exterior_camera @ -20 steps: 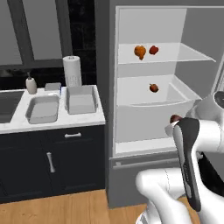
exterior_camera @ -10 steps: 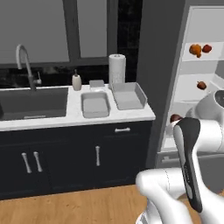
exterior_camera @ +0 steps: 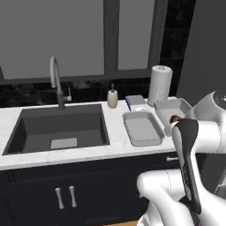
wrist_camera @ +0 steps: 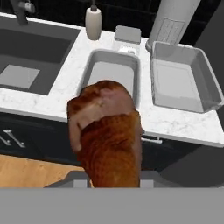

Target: Place one bell pepper and one chicken drumstick in each tupperware on the nearby counter, to pack two identical lunches.

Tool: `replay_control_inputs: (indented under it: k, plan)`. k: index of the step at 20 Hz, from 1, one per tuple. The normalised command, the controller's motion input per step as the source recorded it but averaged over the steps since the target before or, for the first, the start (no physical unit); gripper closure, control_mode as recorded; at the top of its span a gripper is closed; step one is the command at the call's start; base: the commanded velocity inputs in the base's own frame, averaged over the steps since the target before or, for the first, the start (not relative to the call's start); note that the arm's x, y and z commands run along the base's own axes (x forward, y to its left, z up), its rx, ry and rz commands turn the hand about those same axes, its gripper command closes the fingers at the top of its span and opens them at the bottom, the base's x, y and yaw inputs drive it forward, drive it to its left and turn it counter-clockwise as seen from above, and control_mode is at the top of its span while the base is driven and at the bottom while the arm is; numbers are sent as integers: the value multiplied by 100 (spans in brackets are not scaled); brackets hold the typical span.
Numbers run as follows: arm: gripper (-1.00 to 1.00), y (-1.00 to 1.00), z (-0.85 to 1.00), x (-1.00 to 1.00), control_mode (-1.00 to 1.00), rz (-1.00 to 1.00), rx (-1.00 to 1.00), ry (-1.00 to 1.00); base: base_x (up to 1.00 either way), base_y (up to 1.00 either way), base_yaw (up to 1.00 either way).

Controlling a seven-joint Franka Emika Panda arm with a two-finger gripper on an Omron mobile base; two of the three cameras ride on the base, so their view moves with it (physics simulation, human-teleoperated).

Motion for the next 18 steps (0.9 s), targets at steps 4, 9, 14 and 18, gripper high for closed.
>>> replay_control_inputs:
  k: [4, 9, 14, 18]
  plan:
    - [100, 0, 0, 0, 100, 0, 0, 0, 100, -15, -2]
    - [100, 20, -28, 55, -100, -3, -1, 6, 40, -8, -1]
    - [100, 32, -99, 38, -100, -8, -6, 26, 0, 0, 0]
    - [100, -13, -99, 16, -100, 0, -1, 12, 0, 0, 0]
